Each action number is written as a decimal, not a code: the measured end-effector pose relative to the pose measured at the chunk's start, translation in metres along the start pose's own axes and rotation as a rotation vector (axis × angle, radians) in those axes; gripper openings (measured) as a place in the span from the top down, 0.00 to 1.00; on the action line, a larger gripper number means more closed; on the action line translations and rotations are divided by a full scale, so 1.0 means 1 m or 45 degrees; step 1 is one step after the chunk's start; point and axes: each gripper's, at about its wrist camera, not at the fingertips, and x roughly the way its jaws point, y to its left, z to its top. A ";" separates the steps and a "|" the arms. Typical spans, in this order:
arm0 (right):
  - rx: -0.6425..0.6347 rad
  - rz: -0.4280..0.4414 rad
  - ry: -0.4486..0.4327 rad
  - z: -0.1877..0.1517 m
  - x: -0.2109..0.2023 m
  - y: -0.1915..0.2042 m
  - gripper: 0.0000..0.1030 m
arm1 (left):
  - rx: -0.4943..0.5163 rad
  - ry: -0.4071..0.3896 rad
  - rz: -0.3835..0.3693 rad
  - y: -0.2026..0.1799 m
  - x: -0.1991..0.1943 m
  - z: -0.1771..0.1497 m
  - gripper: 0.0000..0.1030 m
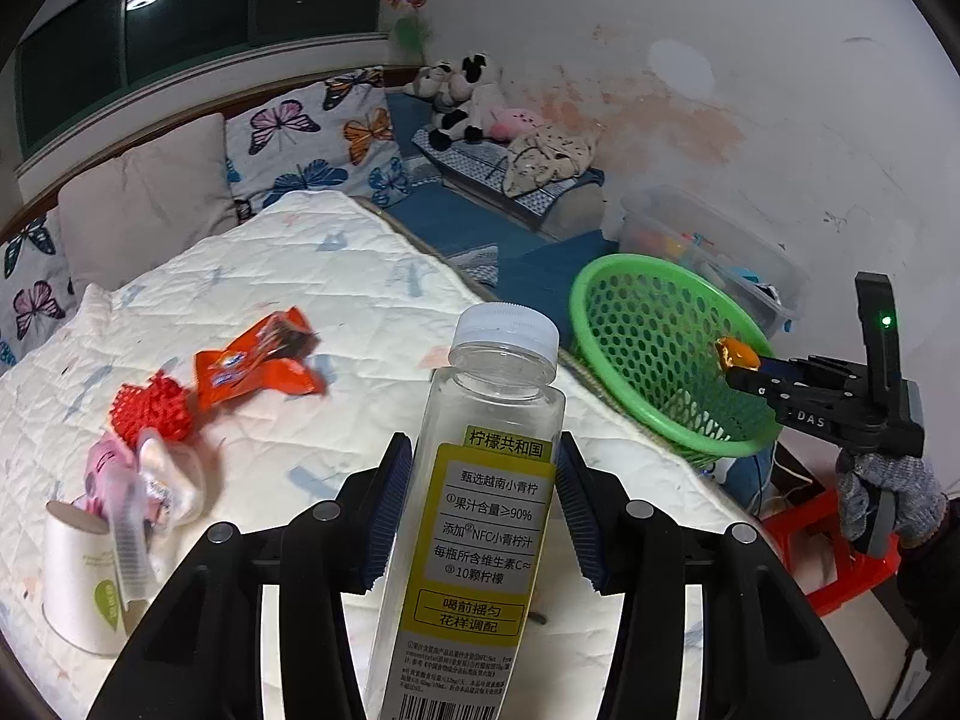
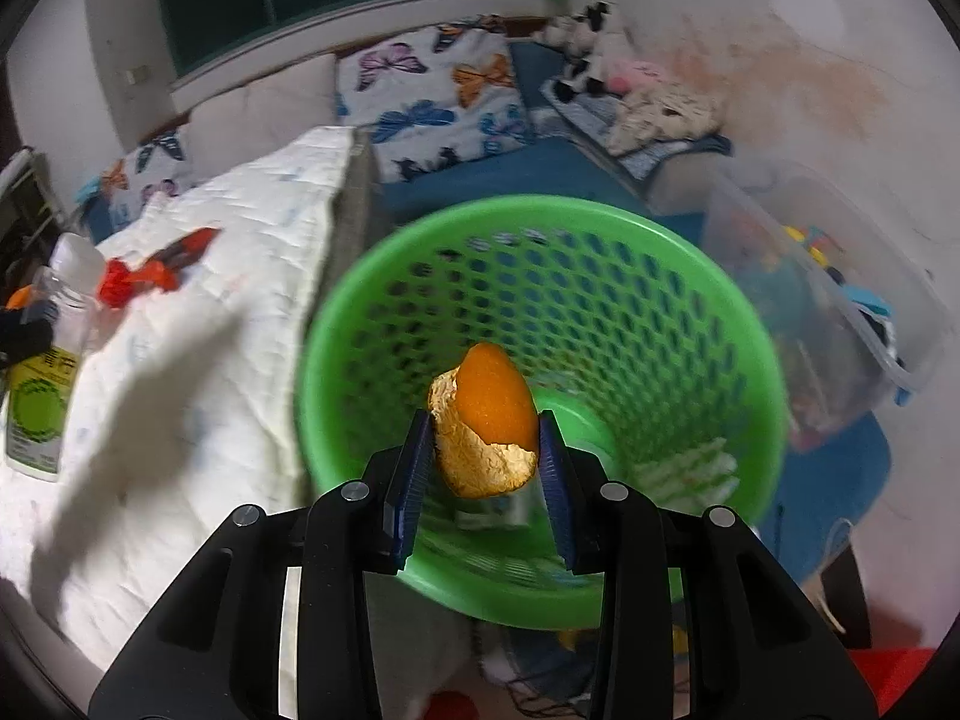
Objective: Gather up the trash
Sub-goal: 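Carry the orange peel into the green basket and open the right gripper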
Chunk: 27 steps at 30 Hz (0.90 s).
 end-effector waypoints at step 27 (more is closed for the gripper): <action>0.107 0.005 -0.088 -0.012 -0.035 -0.040 0.41 | 0.108 0.073 -0.106 -0.072 0.045 0.034 0.54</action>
